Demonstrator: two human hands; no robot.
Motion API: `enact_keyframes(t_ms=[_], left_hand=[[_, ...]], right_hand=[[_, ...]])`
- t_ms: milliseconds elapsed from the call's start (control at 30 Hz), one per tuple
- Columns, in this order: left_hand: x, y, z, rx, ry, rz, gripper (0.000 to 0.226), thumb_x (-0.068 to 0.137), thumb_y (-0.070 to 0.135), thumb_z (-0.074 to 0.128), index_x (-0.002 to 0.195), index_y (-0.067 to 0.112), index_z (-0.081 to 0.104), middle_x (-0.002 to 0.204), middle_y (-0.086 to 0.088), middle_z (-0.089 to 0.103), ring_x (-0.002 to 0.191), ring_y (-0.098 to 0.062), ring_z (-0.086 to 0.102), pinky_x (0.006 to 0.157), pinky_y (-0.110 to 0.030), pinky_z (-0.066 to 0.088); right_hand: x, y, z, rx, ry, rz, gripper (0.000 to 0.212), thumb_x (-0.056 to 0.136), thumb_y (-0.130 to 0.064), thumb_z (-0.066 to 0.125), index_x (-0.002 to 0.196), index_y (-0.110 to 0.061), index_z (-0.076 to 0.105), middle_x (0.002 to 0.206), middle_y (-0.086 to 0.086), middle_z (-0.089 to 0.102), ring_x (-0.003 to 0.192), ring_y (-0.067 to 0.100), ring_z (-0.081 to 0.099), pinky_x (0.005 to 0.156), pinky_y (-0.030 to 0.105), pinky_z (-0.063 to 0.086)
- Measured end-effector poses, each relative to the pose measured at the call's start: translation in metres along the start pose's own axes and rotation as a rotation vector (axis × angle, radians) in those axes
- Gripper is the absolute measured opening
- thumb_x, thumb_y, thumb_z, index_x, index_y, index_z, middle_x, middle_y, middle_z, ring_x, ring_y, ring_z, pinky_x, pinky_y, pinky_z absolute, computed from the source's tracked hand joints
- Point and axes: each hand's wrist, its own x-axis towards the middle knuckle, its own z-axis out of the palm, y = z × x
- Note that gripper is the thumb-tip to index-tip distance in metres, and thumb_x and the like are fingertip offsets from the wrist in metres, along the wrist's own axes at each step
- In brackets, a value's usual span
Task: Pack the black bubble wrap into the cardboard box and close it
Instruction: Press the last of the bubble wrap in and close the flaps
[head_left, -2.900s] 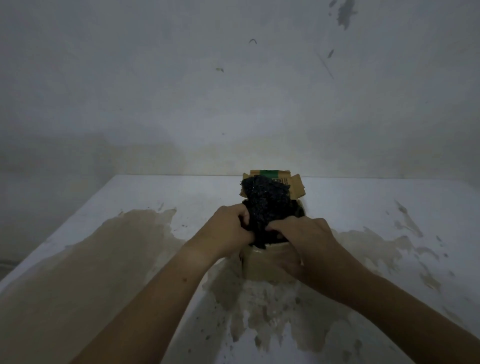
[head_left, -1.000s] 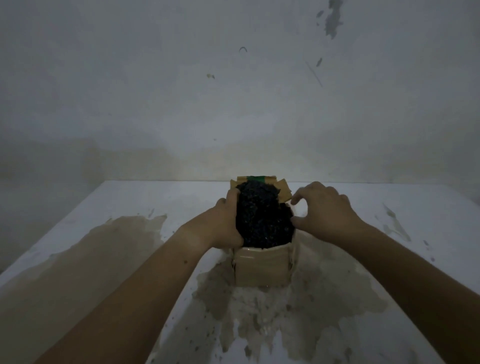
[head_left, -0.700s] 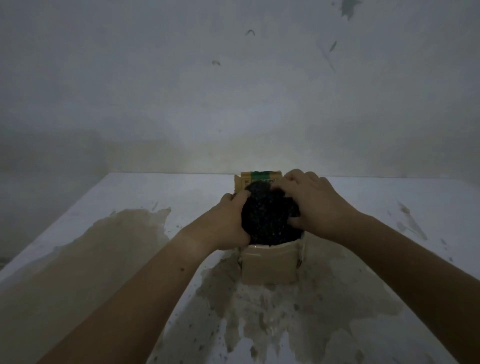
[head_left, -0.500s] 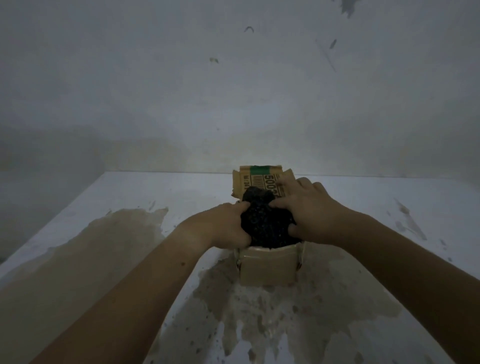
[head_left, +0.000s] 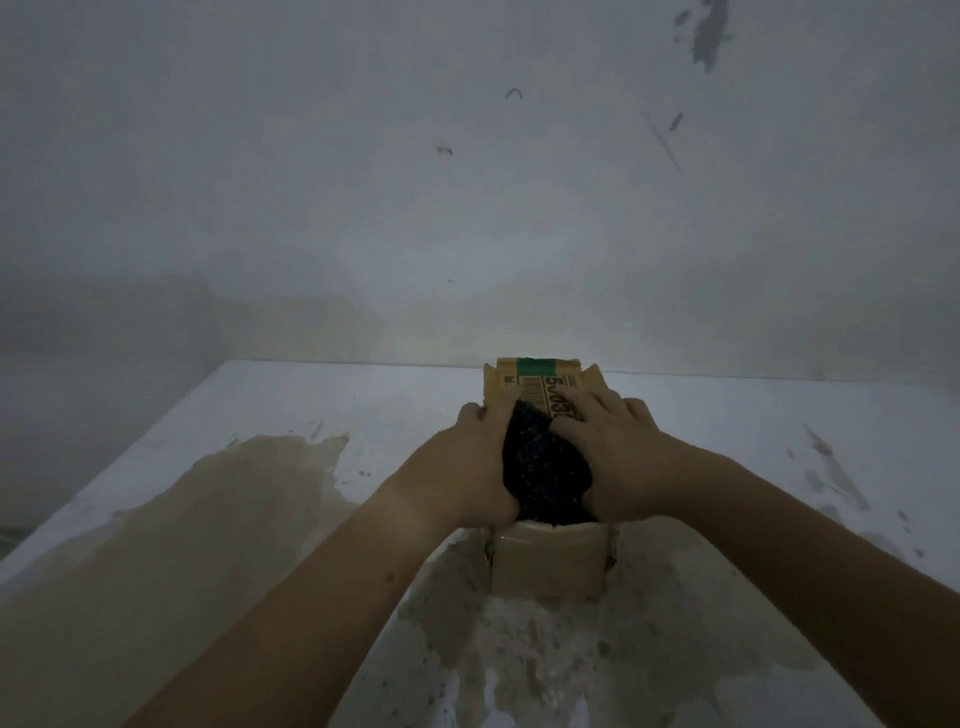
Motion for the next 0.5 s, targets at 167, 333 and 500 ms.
enact_keyframes(t_ms=[167, 333, 500], left_hand=[[0.000, 0.003, 0.002, -0.007, 0.001, -0.004, 0.088, 0.077, 0.018, 0.070, 0.150, 0.031, 0.023, 0.133, -0.012, 0.039, 0.103, -0.031, 0.059, 0.083, -0.033, 0.052], [0.002, 0.000, 0.002, 0.011, -0.103, -0.104, 0.077, 0.075, 0.025, 0.067, 0.144, 0.031, 0.032, 0.118, -0.006, 0.047, 0.098, -0.025, 0.059, 0.085, -0.040, 0.056], [0.017, 0.003, -0.015, 0.017, -0.342, -0.218, 0.064, 0.075, 0.033, 0.067, 0.132, 0.031, 0.040, 0.106, -0.001, 0.062, 0.090, -0.018, 0.063, 0.079, -0.035, 0.059]], right_hand=[[-0.007, 0.000, 0.004, 0.031, 0.175, -0.023, 0.084, 0.066, -0.025, 0.070, 0.138, -0.023, 0.027, 0.152, 0.003, 0.016, 0.139, 0.027, 0.016, 0.109, 0.041, 0.019], [-0.010, -0.002, 0.005, 0.065, 0.147, -0.063, 0.089, 0.069, -0.021, 0.070, 0.146, -0.033, 0.026, 0.160, 0.002, 0.010, 0.144, 0.024, 0.007, 0.114, 0.046, 0.014], [0.004, -0.004, 0.003, -0.019, -0.078, -0.004, 0.090, 0.076, -0.032, 0.068, 0.151, -0.035, 0.017, 0.162, 0.012, -0.007, 0.147, 0.031, -0.006, 0.117, 0.051, 0.002]])
